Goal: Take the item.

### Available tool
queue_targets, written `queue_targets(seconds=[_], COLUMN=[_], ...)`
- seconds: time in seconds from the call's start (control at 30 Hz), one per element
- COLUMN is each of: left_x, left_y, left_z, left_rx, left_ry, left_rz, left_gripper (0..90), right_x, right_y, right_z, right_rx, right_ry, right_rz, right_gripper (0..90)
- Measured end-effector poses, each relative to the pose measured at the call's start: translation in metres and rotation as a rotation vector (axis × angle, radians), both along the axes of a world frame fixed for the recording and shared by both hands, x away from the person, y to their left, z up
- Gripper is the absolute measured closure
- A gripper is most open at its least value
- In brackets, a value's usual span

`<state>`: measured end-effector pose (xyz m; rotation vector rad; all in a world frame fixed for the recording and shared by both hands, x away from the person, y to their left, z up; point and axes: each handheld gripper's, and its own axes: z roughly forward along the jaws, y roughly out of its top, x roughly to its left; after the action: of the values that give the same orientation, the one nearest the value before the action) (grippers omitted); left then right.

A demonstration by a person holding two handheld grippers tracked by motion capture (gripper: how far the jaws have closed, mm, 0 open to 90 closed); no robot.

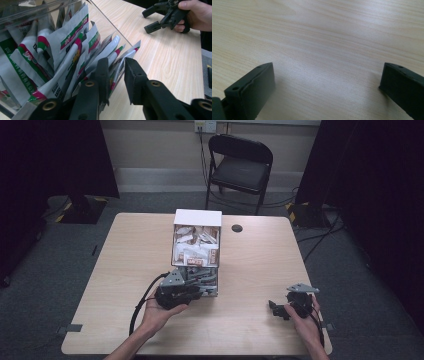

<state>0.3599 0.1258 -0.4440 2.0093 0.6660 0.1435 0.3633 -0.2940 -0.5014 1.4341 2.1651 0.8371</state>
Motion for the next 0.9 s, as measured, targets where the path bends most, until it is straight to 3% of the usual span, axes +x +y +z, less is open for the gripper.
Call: queue_targets(seconds=[0.33,0.9], left_x=[0.0024,0.0012], left_y=[0.0008,0.0042], left_z=[-0.0042,-0.0025], left_rx=[-0.007,-0.046], left_ry=[-0.006,0.019], left_rz=[0.009,0.021], left_gripper=[88.5,89.5], right_x=[0.0001,0.0000], right_y=[-0.0001,0.0000], right_z=[0.0000,0.0000], right_rx=[0.000,0.000], right_ry=[-0.001,0.000], right_rz=[0.001,0.000], right_gripper=[0.0,0.0])
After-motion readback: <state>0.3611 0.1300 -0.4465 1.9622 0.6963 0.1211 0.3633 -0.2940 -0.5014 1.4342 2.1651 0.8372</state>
